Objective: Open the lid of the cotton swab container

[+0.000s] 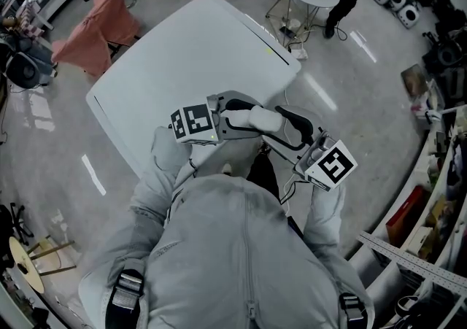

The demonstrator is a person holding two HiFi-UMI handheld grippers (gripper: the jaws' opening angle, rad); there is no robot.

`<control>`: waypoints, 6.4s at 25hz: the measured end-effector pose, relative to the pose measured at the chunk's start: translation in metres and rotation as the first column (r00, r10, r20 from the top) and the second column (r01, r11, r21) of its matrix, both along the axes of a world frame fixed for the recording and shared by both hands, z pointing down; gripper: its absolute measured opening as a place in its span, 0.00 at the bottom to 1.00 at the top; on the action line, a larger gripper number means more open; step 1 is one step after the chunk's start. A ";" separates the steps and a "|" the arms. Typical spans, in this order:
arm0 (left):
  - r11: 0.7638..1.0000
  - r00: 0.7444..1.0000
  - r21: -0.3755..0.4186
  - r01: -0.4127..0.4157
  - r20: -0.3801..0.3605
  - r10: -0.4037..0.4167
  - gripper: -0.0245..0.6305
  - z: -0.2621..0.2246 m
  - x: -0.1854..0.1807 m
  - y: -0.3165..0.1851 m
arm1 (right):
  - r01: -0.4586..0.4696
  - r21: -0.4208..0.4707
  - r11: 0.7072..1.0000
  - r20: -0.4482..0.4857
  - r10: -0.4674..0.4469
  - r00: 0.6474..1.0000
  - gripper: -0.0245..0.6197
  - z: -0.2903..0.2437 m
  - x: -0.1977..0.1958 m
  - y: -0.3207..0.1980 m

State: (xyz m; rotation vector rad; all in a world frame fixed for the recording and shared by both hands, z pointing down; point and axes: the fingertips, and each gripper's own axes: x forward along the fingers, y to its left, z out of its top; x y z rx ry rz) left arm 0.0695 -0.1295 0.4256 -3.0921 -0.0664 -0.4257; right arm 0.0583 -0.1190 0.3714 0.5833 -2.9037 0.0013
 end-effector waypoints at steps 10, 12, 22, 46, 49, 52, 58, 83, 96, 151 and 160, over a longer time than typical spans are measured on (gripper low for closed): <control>0.999 0.999 0.027 -0.030 0.030 0.029 0.40 0.005 -0.007 0.009 | 0.013 0.011 1.000 -0.117 -0.011 0.993 0.42 0.016 -0.010 0.003; 0.999 0.999 0.029 -0.036 0.029 0.035 0.40 0.005 -0.008 0.011 | 0.027 0.022 0.999 -0.138 -0.023 0.990 0.42 0.018 -0.013 0.005; 0.999 0.999 0.036 -0.030 0.018 0.030 0.40 0.005 -0.008 0.011 | 0.039 -0.020 0.999 -0.188 -0.042 0.981 0.41 0.022 -0.014 0.004; 0.998 0.999 0.054 -0.026 -0.017 0.027 0.39 -0.003 -0.010 0.009 | 0.063 -0.087 0.994 -0.057 -0.068 0.996 0.41 0.017 -0.010 0.000; 0.998 1.000 0.050 -0.024 -0.017 0.025 0.39 -0.002 -0.012 0.008 | 0.062 -0.091 0.994 -0.046 -0.066 0.997 0.41 0.018 -0.011 -0.001; 0.999 1.000 0.048 -0.023 -0.018 0.023 0.39 -0.001 -0.014 0.008 | 0.061 -0.094 0.994 -0.035 -0.064 0.997 0.41 0.019 -0.013 -0.001; 0.998 1.000 0.054 -0.019 -0.020 0.020 0.39 -0.001 -0.016 0.007 | 0.061 -0.100 0.993 -0.012 -0.062 0.998 0.41 0.018 -0.014 -0.003; 0.995 1.000 0.101 0.007 -0.005 -0.006 0.38 -0.003 -0.008 0.003 | 0.069 -0.147 0.987 0.174 -0.043 0.984 0.42 -0.001 -0.002 -0.012; 0.994 0.998 0.090 0.054 0.025 -0.057 0.37 0.009 -0.025 0.009 | -0.061 -0.051 0.997 0.165 0.068 0.984 0.42 -0.017 -0.004 -0.034; 0.663 0.667 0.074 0.745 -0.067 -0.742 0.36 0.026 -0.173 -0.048 | -0.099 -0.016 0.995 -0.015 0.099 0.995 0.41 0.031 -0.113 -0.101; 0.498 0.505 0.084 0.863 -0.136 -0.853 0.36 0.006 -0.199 -0.081 | -0.216 0.047 0.975 0.018 0.215 0.976 0.21 0.009 -0.101 -0.134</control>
